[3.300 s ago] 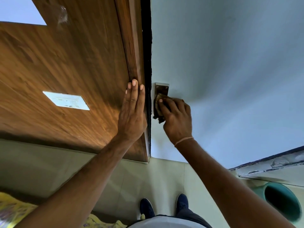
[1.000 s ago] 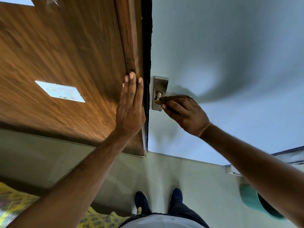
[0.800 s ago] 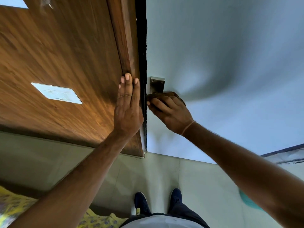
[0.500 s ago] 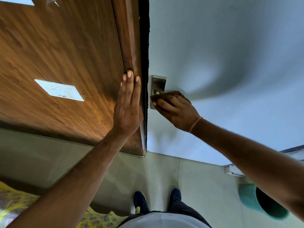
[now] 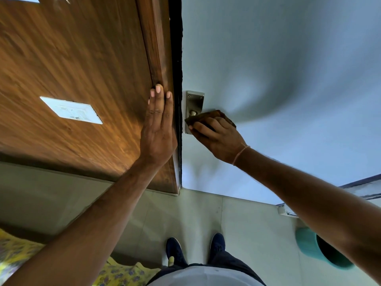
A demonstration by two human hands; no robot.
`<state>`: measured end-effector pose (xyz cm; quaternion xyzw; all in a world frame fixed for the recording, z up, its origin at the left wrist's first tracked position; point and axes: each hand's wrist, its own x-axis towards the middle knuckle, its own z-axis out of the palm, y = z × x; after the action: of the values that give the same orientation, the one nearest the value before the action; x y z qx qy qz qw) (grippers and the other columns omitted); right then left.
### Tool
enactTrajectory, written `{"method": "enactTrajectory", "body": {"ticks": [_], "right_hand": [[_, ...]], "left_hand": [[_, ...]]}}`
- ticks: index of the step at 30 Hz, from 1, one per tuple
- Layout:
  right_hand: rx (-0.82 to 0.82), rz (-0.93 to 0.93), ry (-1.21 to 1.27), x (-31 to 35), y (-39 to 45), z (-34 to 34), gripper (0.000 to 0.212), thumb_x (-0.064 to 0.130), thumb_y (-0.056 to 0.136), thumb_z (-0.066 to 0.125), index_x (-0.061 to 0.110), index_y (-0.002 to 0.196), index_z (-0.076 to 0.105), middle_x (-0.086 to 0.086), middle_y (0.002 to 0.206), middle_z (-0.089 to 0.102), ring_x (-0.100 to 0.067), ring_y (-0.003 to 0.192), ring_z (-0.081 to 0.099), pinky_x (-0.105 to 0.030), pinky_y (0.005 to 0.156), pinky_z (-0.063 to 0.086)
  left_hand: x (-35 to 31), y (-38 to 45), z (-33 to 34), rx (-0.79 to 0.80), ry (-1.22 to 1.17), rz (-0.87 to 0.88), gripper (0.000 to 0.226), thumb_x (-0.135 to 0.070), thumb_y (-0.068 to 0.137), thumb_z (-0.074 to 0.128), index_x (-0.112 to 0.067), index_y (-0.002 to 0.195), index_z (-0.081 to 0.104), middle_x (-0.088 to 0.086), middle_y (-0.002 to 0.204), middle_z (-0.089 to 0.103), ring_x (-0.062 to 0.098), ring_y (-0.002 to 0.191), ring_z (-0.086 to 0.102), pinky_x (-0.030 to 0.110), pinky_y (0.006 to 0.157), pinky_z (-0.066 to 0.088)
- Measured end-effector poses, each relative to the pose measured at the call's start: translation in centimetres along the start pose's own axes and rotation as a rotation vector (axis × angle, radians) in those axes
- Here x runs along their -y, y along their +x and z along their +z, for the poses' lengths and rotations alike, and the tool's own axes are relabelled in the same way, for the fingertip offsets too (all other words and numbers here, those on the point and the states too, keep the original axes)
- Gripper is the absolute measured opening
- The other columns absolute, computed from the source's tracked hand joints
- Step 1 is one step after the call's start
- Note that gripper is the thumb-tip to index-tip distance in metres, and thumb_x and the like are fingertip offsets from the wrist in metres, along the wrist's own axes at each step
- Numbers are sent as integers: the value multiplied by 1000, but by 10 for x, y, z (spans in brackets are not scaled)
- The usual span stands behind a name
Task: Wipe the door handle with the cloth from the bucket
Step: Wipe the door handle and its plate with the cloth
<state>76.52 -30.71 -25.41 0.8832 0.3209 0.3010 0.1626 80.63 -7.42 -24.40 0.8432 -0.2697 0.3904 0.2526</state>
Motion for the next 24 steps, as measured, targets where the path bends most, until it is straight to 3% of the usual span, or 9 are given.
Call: {"method": "enactTrajectory", "body": {"ticks": [7,13,18,24], "right_hand": [[3,-80,-28,-18,-26,-7,39,3,104,48,11,137,66,-6,139,67,-34,110,66,-44,91,53],[-27,-13,-8,7,17,6,37,8,106,52,15,140,65,-7,142,65,-32,121,52,-44,98,50],[-11,-19,0,-8,-19,-3,38,6,106,50,13,141,64,-7,141,65,-35,117,61,-46,96,53],[-9,10,7,9,18,6,35,8,107,54,15,139,65,-7,143,64,-34,120,63,-46,99,54]], "left_hand": [[0,1,-2,-1,12,4,62,13,107,53,7,165,33,34,171,33,48,162,32,58,126,45],[1,1,-1,-9,18,19,57,11,109,53,8,164,36,35,169,37,49,160,36,59,124,47],[5,0,-3,-2,30,31,59,12,107,54,9,163,37,35,170,35,48,162,33,58,127,44],[2,0,0,-15,49,25,55,10,110,53,8,162,39,35,168,38,48,160,36,57,125,46]]}}
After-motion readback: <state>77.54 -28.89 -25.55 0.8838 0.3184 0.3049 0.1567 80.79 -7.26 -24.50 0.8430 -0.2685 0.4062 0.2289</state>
